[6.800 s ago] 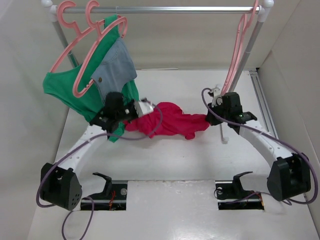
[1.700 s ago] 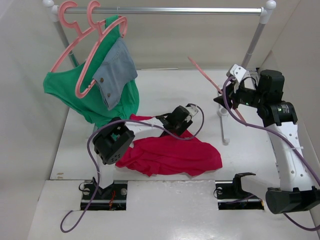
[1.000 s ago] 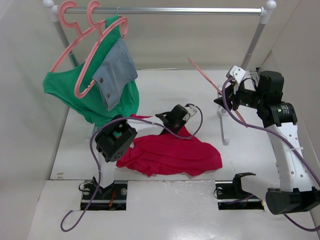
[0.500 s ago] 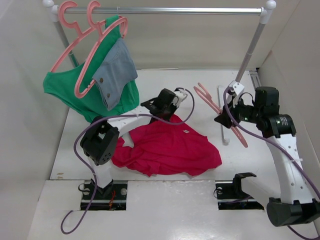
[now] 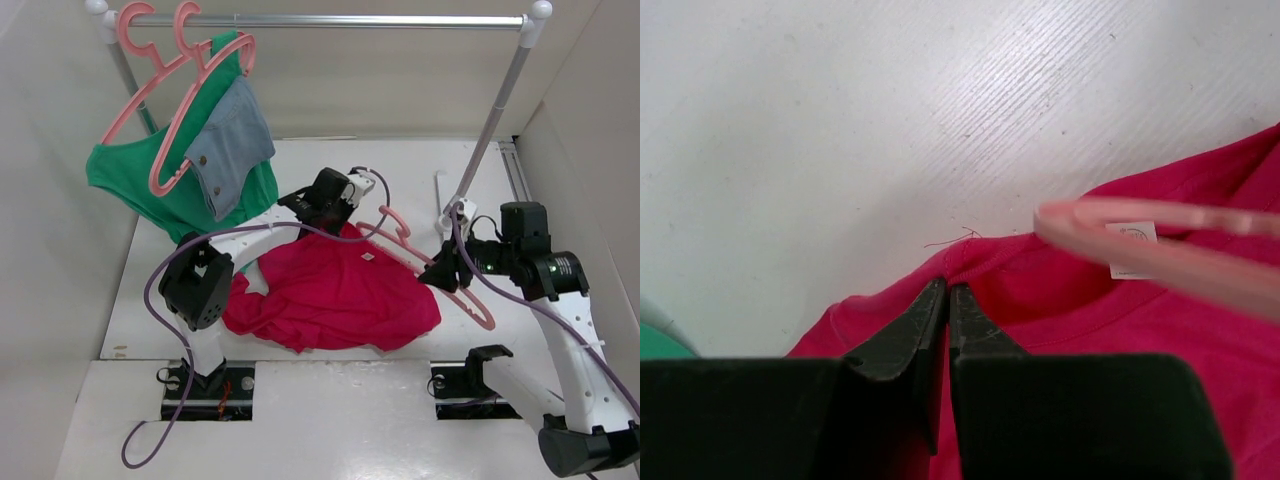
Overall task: Place the t-shirt on the hanger
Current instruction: Place tshirt on hanger
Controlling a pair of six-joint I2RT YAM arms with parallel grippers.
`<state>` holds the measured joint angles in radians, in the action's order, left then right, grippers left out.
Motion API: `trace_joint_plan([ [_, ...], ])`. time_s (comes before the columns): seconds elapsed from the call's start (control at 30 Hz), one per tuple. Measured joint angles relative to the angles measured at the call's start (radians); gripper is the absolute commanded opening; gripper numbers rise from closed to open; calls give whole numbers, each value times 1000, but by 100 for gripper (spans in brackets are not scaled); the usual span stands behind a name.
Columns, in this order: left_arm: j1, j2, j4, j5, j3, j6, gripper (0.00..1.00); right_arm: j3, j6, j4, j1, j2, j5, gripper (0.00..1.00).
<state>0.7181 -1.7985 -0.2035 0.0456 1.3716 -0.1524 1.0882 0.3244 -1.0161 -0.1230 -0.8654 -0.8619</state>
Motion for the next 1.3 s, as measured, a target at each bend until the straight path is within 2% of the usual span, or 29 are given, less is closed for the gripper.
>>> trace_joint_plan([
  [0.23,0,-1,-19,12,0,-5,0,-96,-50,45,-16,16,-41,0],
  [0.57,-1,-1,-26,26,0,-24,0,-129,-150,197,-100,-10,-44,0],
  [0.93,1,8,-71,76,37,-55,0,-275,-295,411,-162,11,-37,0],
  [1.17,26,135,-109,121,38,-102,0,-316,-389,557,-167,60,-40,0],
  [1.3,31,206,-149,164,103,-116,0,-349,-449,669,-167,87,-50,0],
])
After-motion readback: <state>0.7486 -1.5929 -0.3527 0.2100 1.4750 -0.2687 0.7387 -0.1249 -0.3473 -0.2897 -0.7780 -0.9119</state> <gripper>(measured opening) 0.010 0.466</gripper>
